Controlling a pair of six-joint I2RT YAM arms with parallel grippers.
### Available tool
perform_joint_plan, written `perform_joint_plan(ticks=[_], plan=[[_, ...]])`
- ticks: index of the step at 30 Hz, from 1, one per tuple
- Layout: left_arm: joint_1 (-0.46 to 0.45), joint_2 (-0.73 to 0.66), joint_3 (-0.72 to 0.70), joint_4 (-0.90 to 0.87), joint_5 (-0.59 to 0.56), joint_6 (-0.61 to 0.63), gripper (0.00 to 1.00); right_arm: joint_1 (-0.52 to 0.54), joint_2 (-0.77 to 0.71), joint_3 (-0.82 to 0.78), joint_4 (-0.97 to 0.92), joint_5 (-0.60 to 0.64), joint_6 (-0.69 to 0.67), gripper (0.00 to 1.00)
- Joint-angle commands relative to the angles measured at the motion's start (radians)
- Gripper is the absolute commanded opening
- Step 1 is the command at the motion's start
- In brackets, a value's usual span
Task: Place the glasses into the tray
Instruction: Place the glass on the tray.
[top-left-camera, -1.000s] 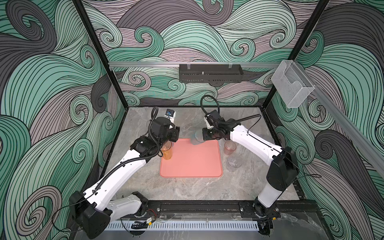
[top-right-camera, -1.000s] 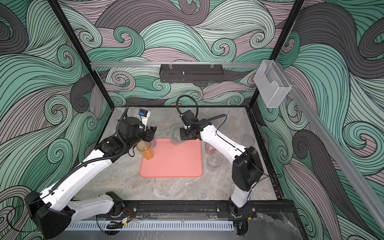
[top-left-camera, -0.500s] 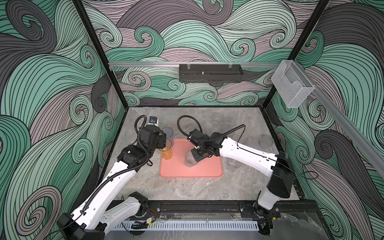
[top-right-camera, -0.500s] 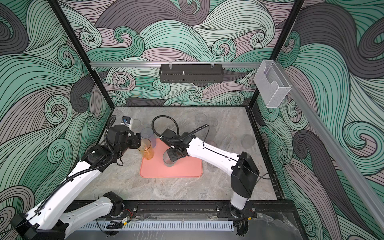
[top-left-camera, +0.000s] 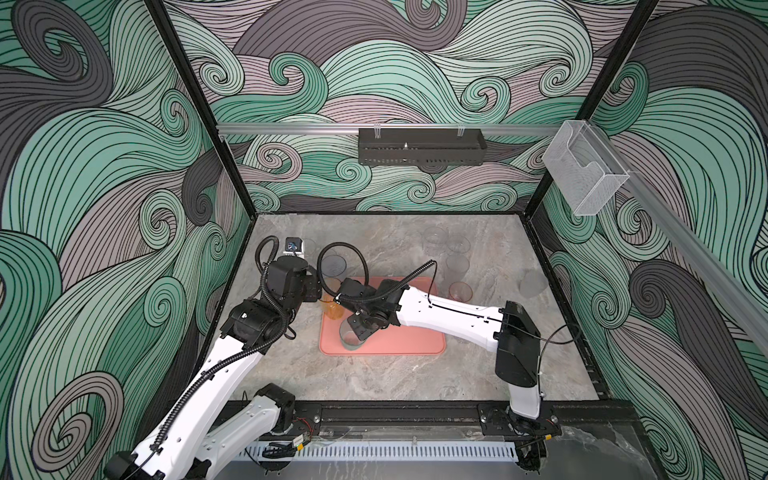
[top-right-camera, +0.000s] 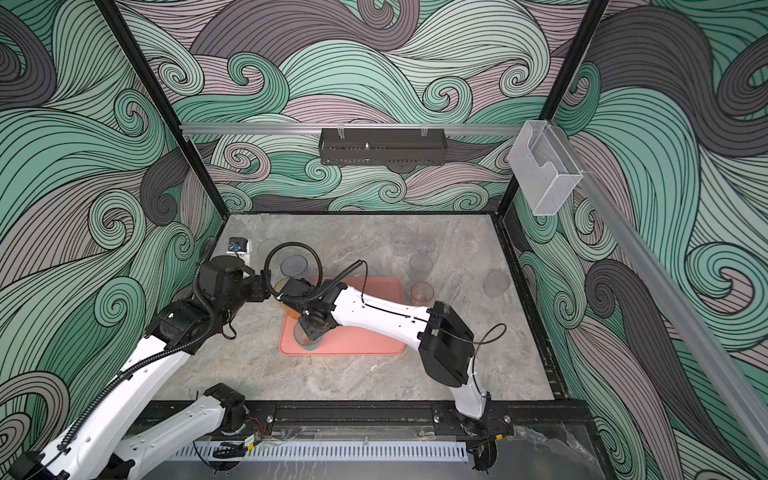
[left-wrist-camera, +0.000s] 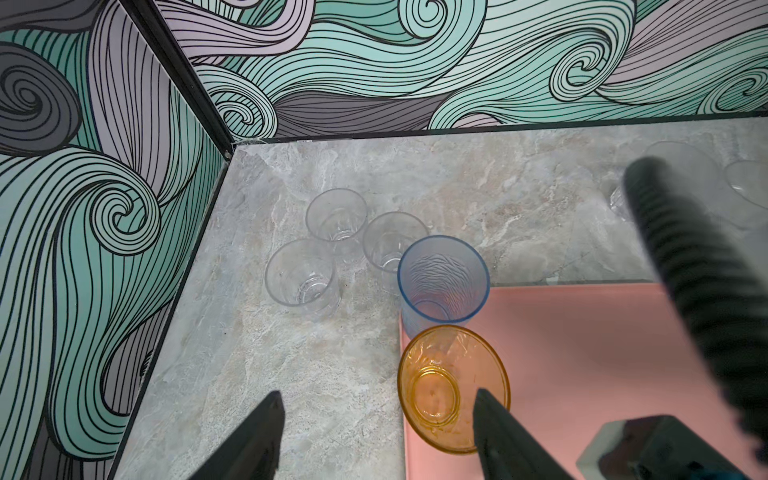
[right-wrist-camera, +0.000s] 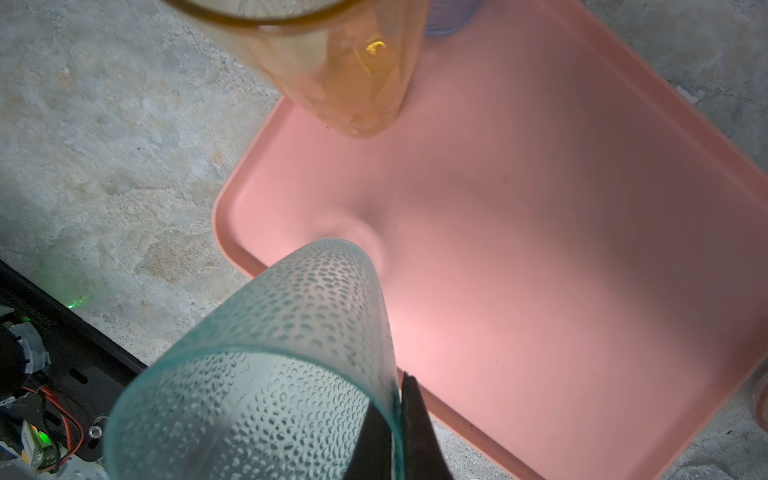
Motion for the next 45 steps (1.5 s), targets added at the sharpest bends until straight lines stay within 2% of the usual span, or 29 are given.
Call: perform_joint_plan(ticks=[1,7,18,40,45], plan=[[0.011,-0.007,-0.006,0.013,0.006,0.021,0.73,0.01,0.032,0.046,-0.001,0.022,0.007,0.07],[0.011,-0.007,-0.011,0.02,0.011,0.026,0.73,0.013,0.099,0.107,0.001,0.02,0.007,0.07],[0.011,-0.007,-0.011,0.025,0.006,0.029,0.73,0.021,0.167,0.165,0.0,-0.01,0.021,0.14],[0.01,-0.004,-0.005,0.032,0.021,0.021,0.73,0.021,0.311,0.34,0.016,-0.04,0.074,0.1],[0.012,-0.004,-0.004,0.032,0.023,0.022,0.73,0.021,0.293,0.328,0.014,-0.041,0.072,0.18]])
